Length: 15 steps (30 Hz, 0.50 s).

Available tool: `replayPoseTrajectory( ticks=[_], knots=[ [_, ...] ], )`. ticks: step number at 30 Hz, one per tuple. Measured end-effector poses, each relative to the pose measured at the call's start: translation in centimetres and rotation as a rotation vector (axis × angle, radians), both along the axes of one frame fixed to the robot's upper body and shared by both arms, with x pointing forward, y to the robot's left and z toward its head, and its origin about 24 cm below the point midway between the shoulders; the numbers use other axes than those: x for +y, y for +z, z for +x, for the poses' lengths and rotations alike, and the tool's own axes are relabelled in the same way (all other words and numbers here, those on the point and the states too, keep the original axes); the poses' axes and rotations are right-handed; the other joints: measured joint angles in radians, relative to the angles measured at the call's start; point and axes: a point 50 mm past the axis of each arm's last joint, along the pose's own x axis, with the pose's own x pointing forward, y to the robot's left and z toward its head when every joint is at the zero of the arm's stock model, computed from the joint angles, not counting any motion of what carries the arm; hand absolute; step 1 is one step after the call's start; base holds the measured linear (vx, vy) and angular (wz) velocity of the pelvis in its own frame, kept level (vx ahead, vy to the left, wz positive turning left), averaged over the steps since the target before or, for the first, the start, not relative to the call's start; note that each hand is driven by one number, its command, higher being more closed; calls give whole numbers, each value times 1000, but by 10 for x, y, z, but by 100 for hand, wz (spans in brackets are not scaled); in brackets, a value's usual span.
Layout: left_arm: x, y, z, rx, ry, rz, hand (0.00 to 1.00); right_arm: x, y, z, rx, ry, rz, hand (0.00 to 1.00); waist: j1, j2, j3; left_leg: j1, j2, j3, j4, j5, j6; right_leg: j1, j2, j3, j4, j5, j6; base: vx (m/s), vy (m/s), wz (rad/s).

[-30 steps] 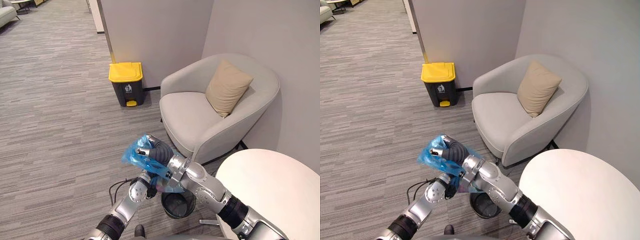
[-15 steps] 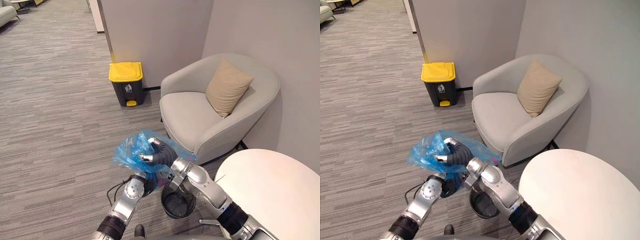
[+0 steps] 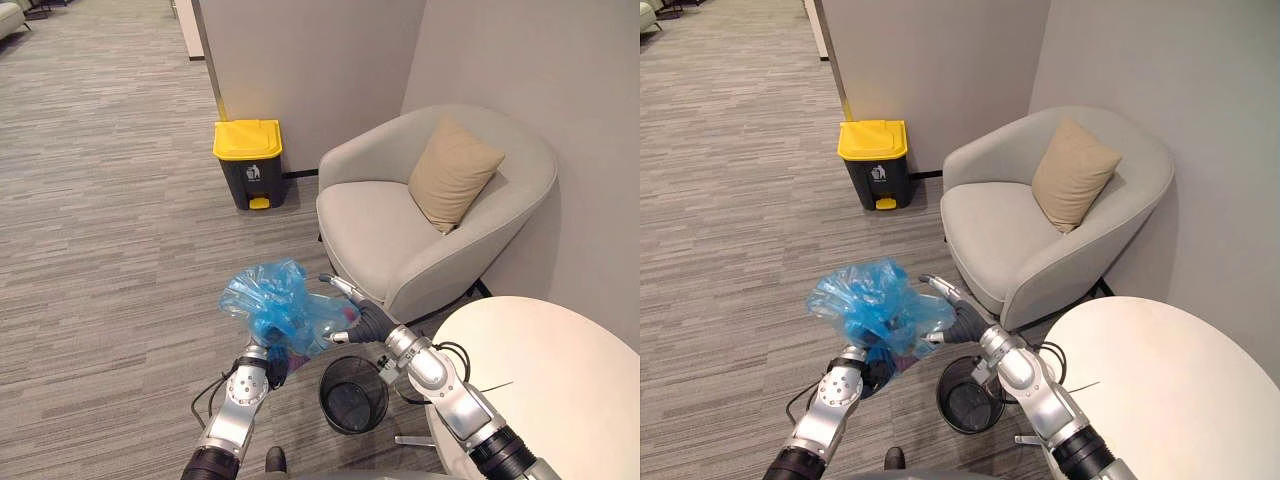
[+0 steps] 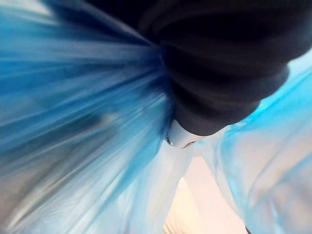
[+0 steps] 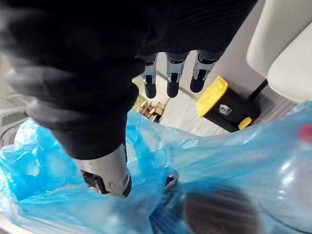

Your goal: Gather rubbish on tea table into small bin, then transfer packed bag to large trash can.

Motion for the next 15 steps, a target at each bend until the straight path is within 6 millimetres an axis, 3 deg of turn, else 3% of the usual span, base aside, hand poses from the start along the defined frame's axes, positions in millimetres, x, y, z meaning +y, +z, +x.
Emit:
replayPoseTrajectory(
  ticks=[6,9,13,15],
  knots=[
    [12,-7,-10,32,51,3,100,-24,9,-1,-62,-141,65,0,-1,3,3,0,0,0,0,0,0,0,0,0,-1,0,1,0,0,0],
    [20,-13,-18,57,91,1,100,-47,7,-2,-39,-305,199,0,-3,6,5,2,0,0,0,-1,0,2,0,0,-1,-1,1,0,0,0],
    [32,-19,-29,88,161,-24,100,-73,-6,-11,21,-496,344,0,-5,13,10,4,-2,-1,0,-3,-3,0,-1,-2,-3,-1,1,0,0,0],
    [39,-22,-34,102,195,-33,100,-86,-22,-16,85,-596,397,0,-6,17,13,6,-2,-1,0,-5,-6,1,-2,-2,-8,-2,2,0,0,0]
  ],
)
